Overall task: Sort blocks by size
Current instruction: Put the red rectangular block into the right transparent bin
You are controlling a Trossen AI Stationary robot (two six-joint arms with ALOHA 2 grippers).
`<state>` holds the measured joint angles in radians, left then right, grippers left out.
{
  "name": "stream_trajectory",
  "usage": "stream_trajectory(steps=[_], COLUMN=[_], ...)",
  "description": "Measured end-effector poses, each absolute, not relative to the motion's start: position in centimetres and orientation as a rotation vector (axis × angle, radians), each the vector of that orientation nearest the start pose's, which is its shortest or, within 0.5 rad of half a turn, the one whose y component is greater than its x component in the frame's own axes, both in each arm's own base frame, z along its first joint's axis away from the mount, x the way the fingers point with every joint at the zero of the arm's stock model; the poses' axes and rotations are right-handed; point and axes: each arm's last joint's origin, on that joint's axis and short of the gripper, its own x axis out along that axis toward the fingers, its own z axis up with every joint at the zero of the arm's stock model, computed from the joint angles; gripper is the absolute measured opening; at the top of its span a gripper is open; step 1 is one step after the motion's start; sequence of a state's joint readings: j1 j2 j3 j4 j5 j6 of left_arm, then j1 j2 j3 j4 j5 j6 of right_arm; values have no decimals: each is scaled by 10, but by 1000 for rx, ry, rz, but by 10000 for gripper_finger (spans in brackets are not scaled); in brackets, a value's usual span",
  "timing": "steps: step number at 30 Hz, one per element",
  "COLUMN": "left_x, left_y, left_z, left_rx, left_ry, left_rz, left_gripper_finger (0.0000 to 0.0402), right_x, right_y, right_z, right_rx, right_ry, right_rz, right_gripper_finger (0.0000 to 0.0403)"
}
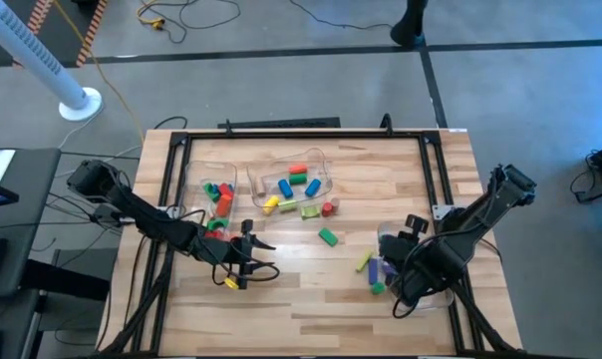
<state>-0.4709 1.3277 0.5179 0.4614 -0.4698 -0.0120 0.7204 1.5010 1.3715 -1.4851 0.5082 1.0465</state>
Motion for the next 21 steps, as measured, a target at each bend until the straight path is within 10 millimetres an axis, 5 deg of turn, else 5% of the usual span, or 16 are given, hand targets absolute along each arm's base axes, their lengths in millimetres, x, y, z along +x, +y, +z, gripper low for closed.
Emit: stream_trajectory(steps=[21], left_x=[235], left_y=[-105], left_z=[192], left_rx=[145], left_ry=[310], left_rz=[1], left_gripper_finger=[169], right_x=[188], right_y=[151], right_z=[244], right_rx=[70], right_ry=[1308], right_rz=[-514], right_gripper_finger=[135])
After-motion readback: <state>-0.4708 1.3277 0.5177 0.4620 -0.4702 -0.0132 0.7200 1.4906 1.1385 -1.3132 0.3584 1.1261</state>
